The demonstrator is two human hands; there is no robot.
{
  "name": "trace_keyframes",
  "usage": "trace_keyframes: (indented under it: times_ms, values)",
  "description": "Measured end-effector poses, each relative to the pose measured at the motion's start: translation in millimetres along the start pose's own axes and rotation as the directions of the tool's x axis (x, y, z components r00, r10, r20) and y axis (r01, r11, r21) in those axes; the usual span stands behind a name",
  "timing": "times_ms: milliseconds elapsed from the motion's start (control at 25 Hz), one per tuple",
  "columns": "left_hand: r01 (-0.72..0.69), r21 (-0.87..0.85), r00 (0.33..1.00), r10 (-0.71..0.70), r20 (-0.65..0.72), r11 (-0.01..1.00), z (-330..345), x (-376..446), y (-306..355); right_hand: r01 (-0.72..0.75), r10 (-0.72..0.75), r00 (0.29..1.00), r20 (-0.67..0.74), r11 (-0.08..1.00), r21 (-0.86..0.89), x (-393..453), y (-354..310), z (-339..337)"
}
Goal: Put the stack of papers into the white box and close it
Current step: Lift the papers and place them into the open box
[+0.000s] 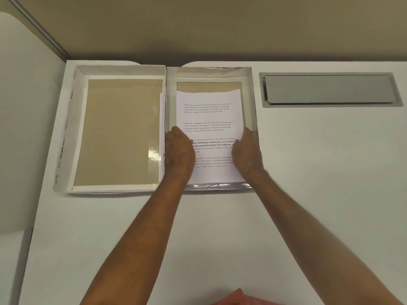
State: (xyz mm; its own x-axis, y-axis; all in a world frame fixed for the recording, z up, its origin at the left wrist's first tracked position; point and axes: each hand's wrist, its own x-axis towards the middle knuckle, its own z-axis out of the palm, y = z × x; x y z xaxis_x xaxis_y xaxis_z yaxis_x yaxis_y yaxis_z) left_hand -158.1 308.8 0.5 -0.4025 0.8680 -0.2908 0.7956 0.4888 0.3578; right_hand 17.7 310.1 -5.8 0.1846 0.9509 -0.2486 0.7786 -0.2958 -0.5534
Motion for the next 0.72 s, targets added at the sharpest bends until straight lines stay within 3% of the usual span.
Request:
trace_keyframes:
  times_ms: [160, 440, 560, 640, 720]
  values:
    - [-0.106, 0.23, 0.994, 0.104, 0.017, 0.968, -2, -1, 9, 0.074, -0.08, 0.996, -0.035, 0.988, -0.138, -7, -2, 0]
    - [-0.198, 0.407, 0.975, 0.221, -0.009, 0.892, -9, 0, 7, 0.145, -0.146, 0.989, 0.012, 0.956, -0.257, -7, -5, -5]
    - [-0.28, 0.333, 0.946, 0.318, -0.064, 0.9, -12, -1, -7, 0.199, -0.216, 0.976, -0.02, 0.929, -0.312, -10, -9, -6]
    - [-0.338, 0.185, 0.92, 0.365, -0.143, 0.923, -21, -3, -18, 0.261, -0.289, 0.955, -0.058, 0.92, -0.291, -17, -18, -6]
    - [-0.307, 0.037, 0.919, 0.306, -0.249, 0.951, -33, -3, -34, 0.317, -0.33, 0.943, -0.038, 0.929, -0.191, -28, -37, -3]
